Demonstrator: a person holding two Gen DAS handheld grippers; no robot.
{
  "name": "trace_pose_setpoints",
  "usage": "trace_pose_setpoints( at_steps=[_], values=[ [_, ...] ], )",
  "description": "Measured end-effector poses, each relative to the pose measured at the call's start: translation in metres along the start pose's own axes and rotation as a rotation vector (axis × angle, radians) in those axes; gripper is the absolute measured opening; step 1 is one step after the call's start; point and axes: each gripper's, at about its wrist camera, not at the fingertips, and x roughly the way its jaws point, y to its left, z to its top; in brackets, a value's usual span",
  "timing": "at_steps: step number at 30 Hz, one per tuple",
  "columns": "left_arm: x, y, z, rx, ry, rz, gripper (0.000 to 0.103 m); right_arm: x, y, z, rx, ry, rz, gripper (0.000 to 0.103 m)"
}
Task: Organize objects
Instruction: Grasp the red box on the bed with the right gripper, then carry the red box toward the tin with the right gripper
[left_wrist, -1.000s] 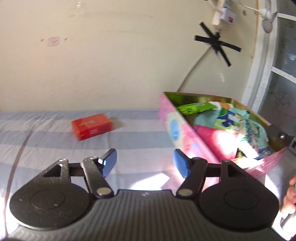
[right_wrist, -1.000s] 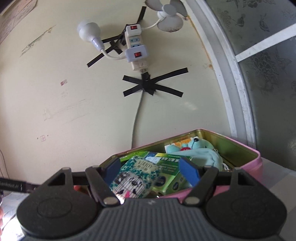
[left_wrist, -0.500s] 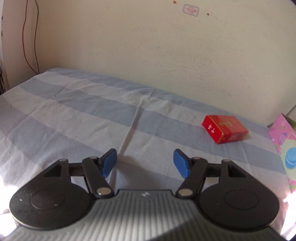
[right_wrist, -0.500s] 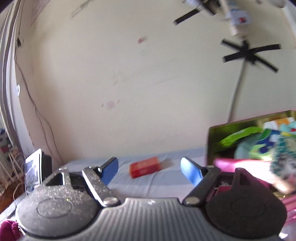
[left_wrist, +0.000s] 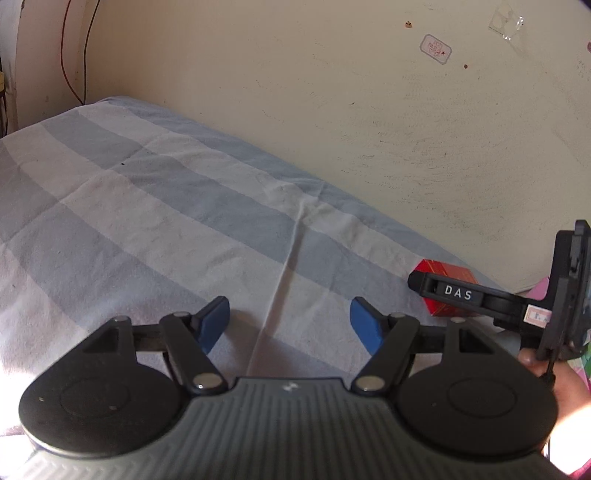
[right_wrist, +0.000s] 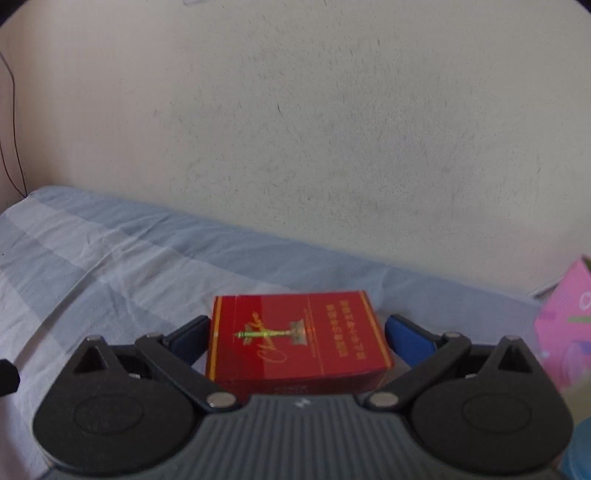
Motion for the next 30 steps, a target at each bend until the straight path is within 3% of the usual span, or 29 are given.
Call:
trace_pose_setpoints(
  at_steps=[4,11,14,17,22,24,27,30],
  values=[
    [0.001,-0.007,-0.003,0.035,0.0,-0.019,0.073,-0.01,0.005,-0.009,-0.031,-0.02,0.004,0.092],
    [-0.003,-0.017,-0.006,0.118,0.011,-0.117,0.072,-0.071,0.02,-0.057,-0.104,-0.013,0.066,0.093],
    [-0.004,-0.028,-0.013,0.181,0.042,-0.196,0.072,-0.118,0.017,-0.096,-0.148,-0.003,0.094,0.093],
    [-0.015,-0.048,-0.025,0.298,0.024,-0.282,0.072,-0.17,0.005,-0.139,-0.155,0.011,0.092,0.093],
    [-0.036,-0.085,-0.061,0.499,0.037,-0.481,0.073,-0.238,-0.034,-0.199,-0.012,-0.033,-0.024,0.094],
    [-0.038,-0.103,-0.077,0.558,0.085,-0.514,0.073,-0.261,-0.039,-0.222,0.017,-0.066,-0.112,0.102],
    [-0.05,-0.119,-0.096,0.565,0.181,-0.589,0.072,-0.292,-0.048,-0.248,0.045,-0.129,-0.014,0.103],
    [-0.075,-0.123,-0.113,0.528,0.235,-0.659,0.072,-0.319,-0.057,-0.259,0.018,-0.208,0.013,0.103]
  ],
)
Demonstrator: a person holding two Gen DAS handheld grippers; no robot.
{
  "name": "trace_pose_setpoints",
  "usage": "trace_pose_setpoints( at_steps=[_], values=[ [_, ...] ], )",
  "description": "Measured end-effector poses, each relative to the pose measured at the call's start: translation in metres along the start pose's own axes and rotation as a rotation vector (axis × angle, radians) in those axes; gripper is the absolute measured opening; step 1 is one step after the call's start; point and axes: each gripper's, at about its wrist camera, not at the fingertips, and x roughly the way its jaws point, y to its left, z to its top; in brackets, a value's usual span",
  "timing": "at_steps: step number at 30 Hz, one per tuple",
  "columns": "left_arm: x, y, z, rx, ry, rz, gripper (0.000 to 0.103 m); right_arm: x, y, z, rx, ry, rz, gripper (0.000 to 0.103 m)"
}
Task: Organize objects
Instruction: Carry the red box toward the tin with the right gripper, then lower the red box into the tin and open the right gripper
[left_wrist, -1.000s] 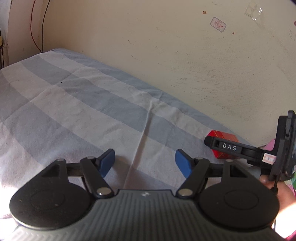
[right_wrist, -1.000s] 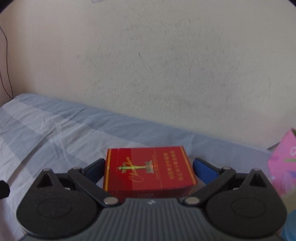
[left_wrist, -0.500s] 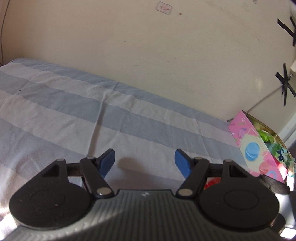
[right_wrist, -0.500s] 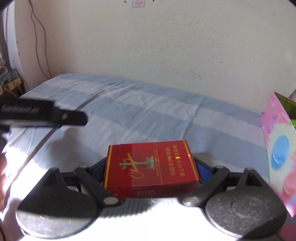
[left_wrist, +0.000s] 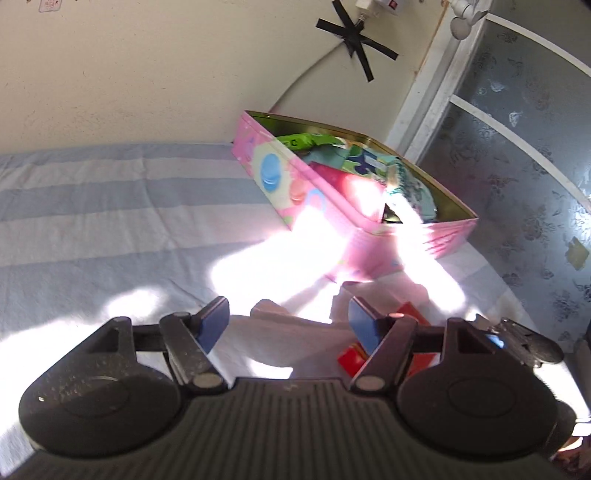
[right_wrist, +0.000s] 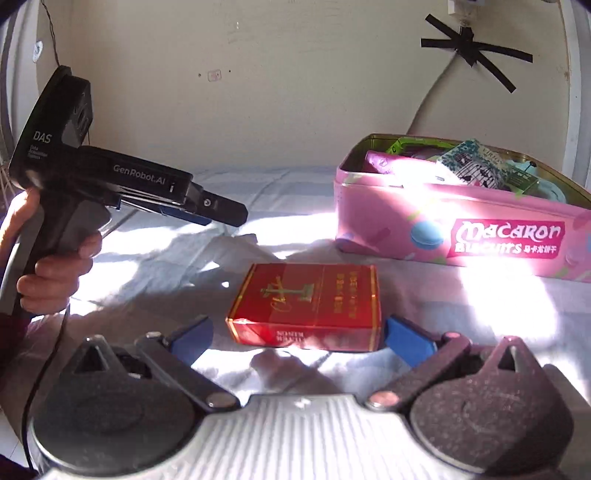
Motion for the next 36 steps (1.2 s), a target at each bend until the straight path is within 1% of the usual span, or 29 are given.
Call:
trace_pose_setpoints(
  at_steps=[2,5,7,9,10,11,12,13,14,15,16,17,18,20,22,23,25,27,30,31,33,36],
  values=[
    [-0.005,-0.017,-0.008,-0.011,0.011,-0.014,0.072,-0.006,-0.008,0.006,-0.018,-0.021,0.006,0.103],
    [0.001,-0.039,-0.017,-0.016,0.028,-0.004,0.072,0.004,-0.021,0.01,-0.02,0.017,0.046,0.103],
    [0.01,-0.045,-0.021,-0.022,0.063,0.003,0.073,0.016,-0.025,0.009,-0.045,0.043,0.074,0.103],
    [0.022,-0.048,-0.024,-0.023,0.094,0.047,0.073,0.024,-0.025,0.006,-0.075,0.063,0.063,0.103],
    [0.029,-0.047,-0.025,-0.038,0.11,0.058,0.073,0.027,-0.025,0.007,-0.09,0.068,0.067,0.103],
    [0.032,-0.045,-0.025,-0.056,0.114,0.044,0.075,0.03,-0.025,0.007,-0.108,0.076,0.079,0.103],
    [0.033,-0.046,-0.025,-0.054,0.098,0.04,0.075,0.034,-0.025,0.007,-0.117,0.086,0.088,0.102],
    [0.036,-0.048,-0.024,-0.046,0.096,0.043,0.075,0.04,-0.024,0.007,-0.125,0.099,0.095,0.099],
    [0.038,-0.051,-0.023,-0.036,0.093,0.049,0.071,0.046,-0.022,0.007,-0.138,0.118,0.108,0.093],
    [0.041,-0.053,-0.022,-0.022,0.091,0.051,0.066,0.048,-0.018,0.008,-0.167,0.102,0.106,0.09],
    [0.042,-0.055,-0.021,-0.015,0.096,0.052,0.059,0.047,-0.015,0.009,-0.178,0.09,0.12,0.075],
    [0.04,-0.057,-0.018,-0.011,0.086,0.068,0.058,0.046,-0.013,0.012,-0.182,0.087,0.111,0.074],
    [0.034,-0.061,-0.013,0.002,0.067,0.082,0.058,0.042,-0.01,0.013,-0.189,0.061,0.106,0.073],
    [0.017,-0.067,0.003,0.024,0.009,0.084,0.057,0.03,-0.007,0.02,-0.2,0.004,0.094,0.065],
    [0.003,-0.074,0.024,0.052,-0.061,0.083,0.057,0.016,-0.009,0.035,-0.202,-0.065,0.09,0.061],
    [-0.001,-0.079,0.036,0.065,-0.089,0.08,0.057,0.01,-0.012,0.045,-0.198,-0.097,0.086,0.061],
    [0.001,-0.087,0.06,0.094,-0.128,0.073,0.057,0.004,-0.022,0.068,-0.199,-0.154,0.056,0.061],
    [0.014,-0.095,0.085,0.129,-0.159,0.076,0.057,0.008,-0.038,0.09,-0.201,-0.182,0.027,0.061],
    [0.043,-0.095,0.116,0.121,-0.164,0.071,0.058,0.024,-0.062,0.117,-0.174,-0.181,-0.002,0.062],
    [0.055,-0.094,0.125,0.113,-0.164,0.063,0.058,0.033,-0.073,0.126,-0.171,-0.168,-0.012,0.062],
    [0.079,-0.087,0.138,0.08,-0.144,0.05,0.058,0.056,-0.094,0.139,-0.161,-0.119,-0.023,0.062],
    [0.119,-0.074,0.15,0.013,-0.089,0.03,0.058,0.089,-0.121,0.152,-0.141,-0.03,-0.037,0.063]
  ],
)
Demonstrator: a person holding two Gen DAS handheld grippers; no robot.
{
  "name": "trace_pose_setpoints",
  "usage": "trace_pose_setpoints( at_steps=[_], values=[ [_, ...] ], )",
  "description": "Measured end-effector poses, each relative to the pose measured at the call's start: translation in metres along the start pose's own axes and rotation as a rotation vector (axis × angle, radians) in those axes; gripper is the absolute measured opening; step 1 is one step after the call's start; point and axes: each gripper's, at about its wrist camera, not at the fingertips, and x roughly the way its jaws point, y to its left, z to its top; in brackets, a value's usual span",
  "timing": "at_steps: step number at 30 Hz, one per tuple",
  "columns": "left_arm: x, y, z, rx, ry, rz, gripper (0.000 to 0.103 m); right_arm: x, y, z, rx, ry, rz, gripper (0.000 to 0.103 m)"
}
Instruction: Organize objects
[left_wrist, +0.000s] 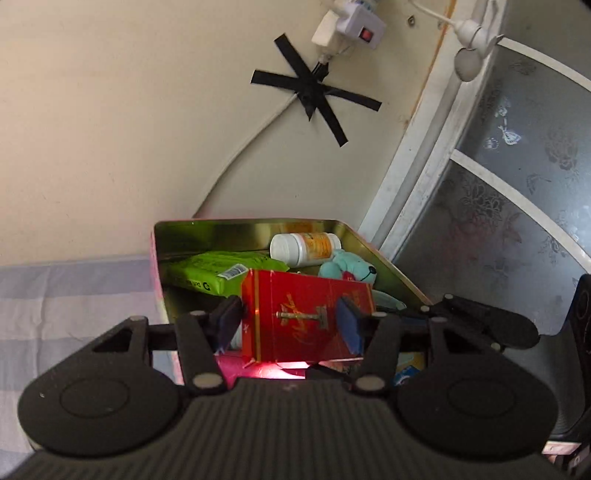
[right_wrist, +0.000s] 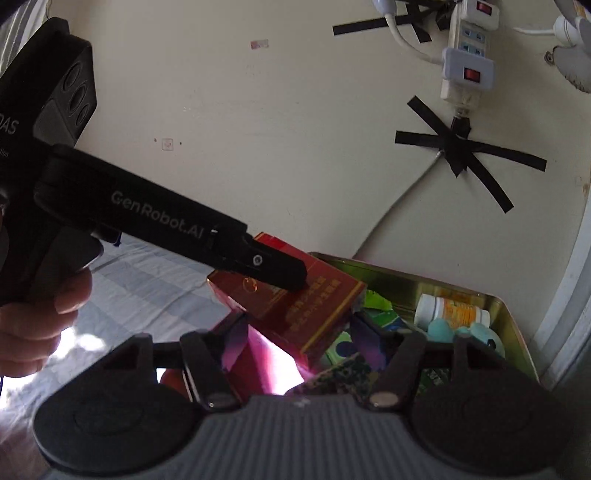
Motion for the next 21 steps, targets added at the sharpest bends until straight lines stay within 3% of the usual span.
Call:
trace_pose_setpoints(
  at_steps=[1,4,7,12,16,21],
  values=[
    [0.013,0.005,0.002,-0.016,0.013,0.002,0.058,0.01,-0.008,0.003,0.005,0.026,-0.012,0.062],
    [0.04,0.012,0.006,-0.044,0.021,0.074,0.062,0.033,-0.033,0.009,0.044,0.062,-0.109,0.077],
    [0.051,0.011,0.006,-0.026,0.012,0.175,0.063,0.04,-0.053,0.007,0.133,0.058,-0.131,0.076],
    [0.029,-0.003,-0.004,0.063,-0.035,0.27,0.065,0.011,-0.058,-0.015,0.22,-0.042,-0.118,0.077],
    [-0.002,-0.016,-0.013,0.118,-0.092,0.356,0.073,-0.017,-0.052,-0.03,0.266,-0.116,-0.13,0.078],
    [-0.039,-0.031,-0.032,0.181,-0.135,0.439,0.074,-0.074,-0.038,-0.056,0.374,-0.266,-0.142,0.083]
  ],
)
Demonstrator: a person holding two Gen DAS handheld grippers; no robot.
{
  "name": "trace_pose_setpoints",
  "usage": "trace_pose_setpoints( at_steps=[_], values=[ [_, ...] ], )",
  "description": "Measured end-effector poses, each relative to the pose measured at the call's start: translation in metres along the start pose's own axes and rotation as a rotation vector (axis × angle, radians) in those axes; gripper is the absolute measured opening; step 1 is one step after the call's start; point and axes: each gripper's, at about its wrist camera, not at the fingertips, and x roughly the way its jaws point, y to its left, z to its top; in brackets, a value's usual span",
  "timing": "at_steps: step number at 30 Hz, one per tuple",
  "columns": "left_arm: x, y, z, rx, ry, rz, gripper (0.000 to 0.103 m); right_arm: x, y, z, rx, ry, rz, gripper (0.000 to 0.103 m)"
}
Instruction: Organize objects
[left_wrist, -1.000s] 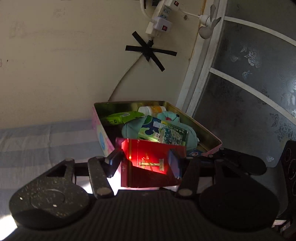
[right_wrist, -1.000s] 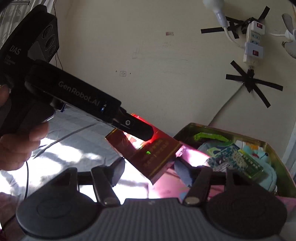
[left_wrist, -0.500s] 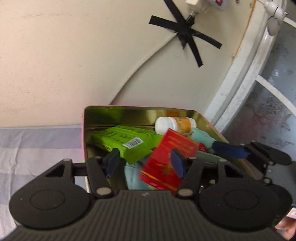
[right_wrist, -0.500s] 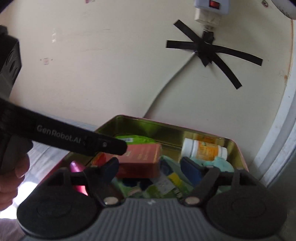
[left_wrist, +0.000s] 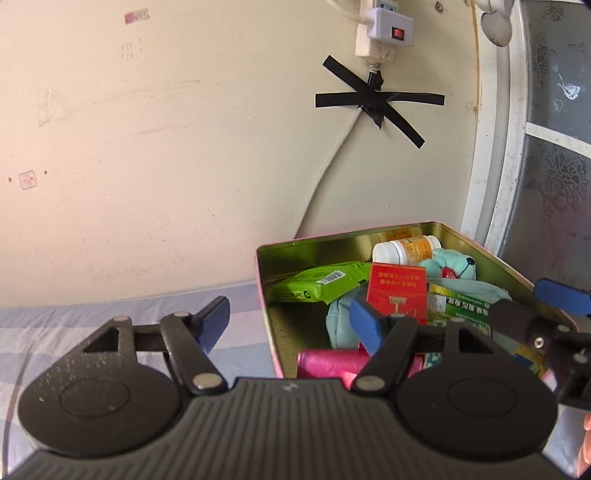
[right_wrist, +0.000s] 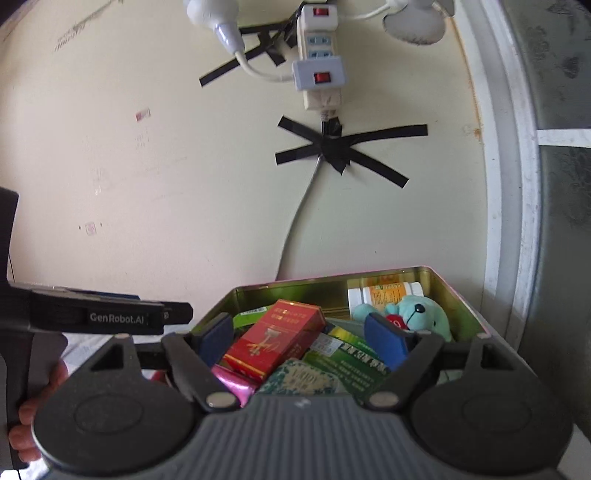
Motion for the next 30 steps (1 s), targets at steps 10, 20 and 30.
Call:
trace_pose_setpoints(
  at_steps=[10,20,30],
  values=[
    [-0.071,0.006,-0.053,0.017,-0.001,0.039,0.094,-0.097,0.014,-0.056,0.137,-0.103,-0.018,0.095],
    [-0.11,0.003,-0.087,0.039,0.009,0.073,0.103,-0.134,0.024,-0.07,0.218,-0.061,-0.014,0.103],
    [-0.126,-0.003,-0.103,0.049,0.023,0.101,0.103,-0.146,0.035,-0.072,0.206,-0.037,-0.001,0.103]
  ],
)
